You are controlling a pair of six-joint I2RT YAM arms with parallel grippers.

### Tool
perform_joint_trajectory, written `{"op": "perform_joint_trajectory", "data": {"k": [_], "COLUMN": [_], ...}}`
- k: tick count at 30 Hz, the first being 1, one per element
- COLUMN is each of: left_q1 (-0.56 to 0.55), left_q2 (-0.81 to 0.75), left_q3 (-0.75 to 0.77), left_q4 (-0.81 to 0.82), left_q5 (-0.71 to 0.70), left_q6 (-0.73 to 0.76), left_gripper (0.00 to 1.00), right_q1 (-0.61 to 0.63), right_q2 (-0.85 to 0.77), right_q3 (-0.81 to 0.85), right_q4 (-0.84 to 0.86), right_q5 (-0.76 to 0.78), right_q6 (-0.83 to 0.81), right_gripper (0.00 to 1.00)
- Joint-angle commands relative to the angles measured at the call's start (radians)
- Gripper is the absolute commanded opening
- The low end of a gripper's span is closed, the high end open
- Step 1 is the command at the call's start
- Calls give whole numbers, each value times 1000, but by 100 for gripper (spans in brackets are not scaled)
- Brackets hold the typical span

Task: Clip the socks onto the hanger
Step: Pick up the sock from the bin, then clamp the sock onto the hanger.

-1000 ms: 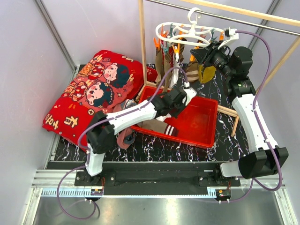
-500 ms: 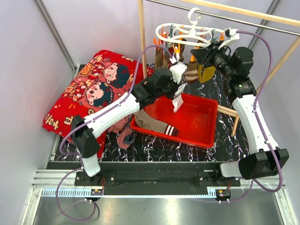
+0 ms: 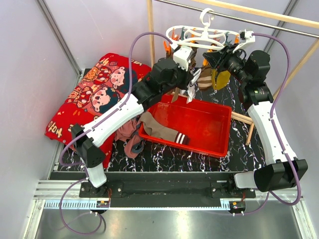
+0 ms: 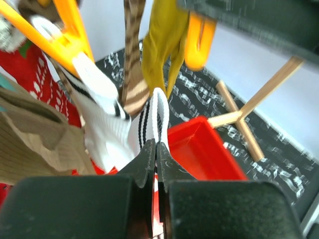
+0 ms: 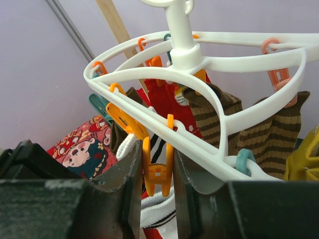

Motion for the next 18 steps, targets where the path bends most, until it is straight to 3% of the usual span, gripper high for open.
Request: {"op": "perform_joint_trajectory", "data": {"k": [1, 18], "left_q1": [13, 15], "left_q2": [-31, -31], "left_q3": [58, 27], "left_q4": [85, 189], "left_q5": [3, -24], "left_q6": [-93, -254], "left_gripper": [0, 0], "right_q1": [11, 23], "right_q2": [-31, -8], "right_q3": [-13, -17], "right_q4": [-32, -27], "right_q5": [-17, 23], "right_q6": [0, 62], "right_gripper": [0, 0]}}
